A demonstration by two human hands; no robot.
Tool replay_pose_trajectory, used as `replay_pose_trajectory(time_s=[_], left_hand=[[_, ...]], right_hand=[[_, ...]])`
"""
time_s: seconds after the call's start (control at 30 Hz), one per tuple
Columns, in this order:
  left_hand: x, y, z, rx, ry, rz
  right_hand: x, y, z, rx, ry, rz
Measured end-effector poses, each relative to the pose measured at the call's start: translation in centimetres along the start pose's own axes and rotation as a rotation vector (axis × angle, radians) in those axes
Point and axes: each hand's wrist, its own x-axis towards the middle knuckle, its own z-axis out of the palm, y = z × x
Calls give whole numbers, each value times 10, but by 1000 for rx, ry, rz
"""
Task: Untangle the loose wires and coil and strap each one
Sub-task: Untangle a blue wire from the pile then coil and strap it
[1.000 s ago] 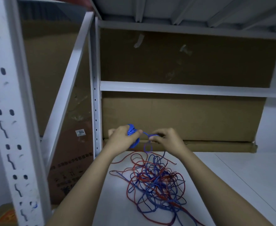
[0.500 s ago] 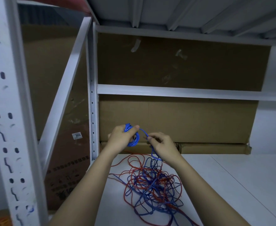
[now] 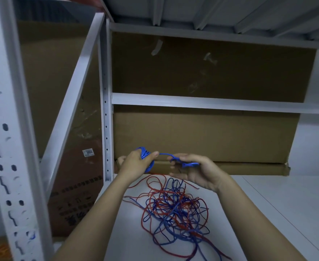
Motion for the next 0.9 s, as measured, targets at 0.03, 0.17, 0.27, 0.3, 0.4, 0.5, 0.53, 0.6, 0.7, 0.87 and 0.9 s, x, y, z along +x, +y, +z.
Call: replay_pose_trajectory(time_s=[0.03,0.17,0.27,0.3,0.4,0.5,0.53,0.6,0.7,0.87,0.9], left_hand=[[-1,-1,1,1,10,-16],[-3,-3,6,11,20,-54],[-4,-2,9,46,25,-46],[-4,-2,10,55,16,-38],[-7,-4,13,-5,-76,2],[-14,0,13,-87,-199,90],[-17,2,13,-135,-248,106],[-22,6,10,-251,-324,99],[-25,9,3,-352,-399,116],[-20,3,-9,-384,-188,60],[-20,2,-10,-382,-153,37]], right_hand=[[1,2,1,0,22,-12],[5,15,1,259,109,-92],[8,20,2,235,132,-201],[10,21,5,147,175,-226],[18,19,10,-242,427,-311],[25,16,10,-764,561,-423],[28,17,9,-997,583,-411],[30,19,7,-1431,598,-353],[29,21,3,-1695,491,-293],[23,26,-6,-1855,242,-235],[23,29,-5,-1821,223,-213]])
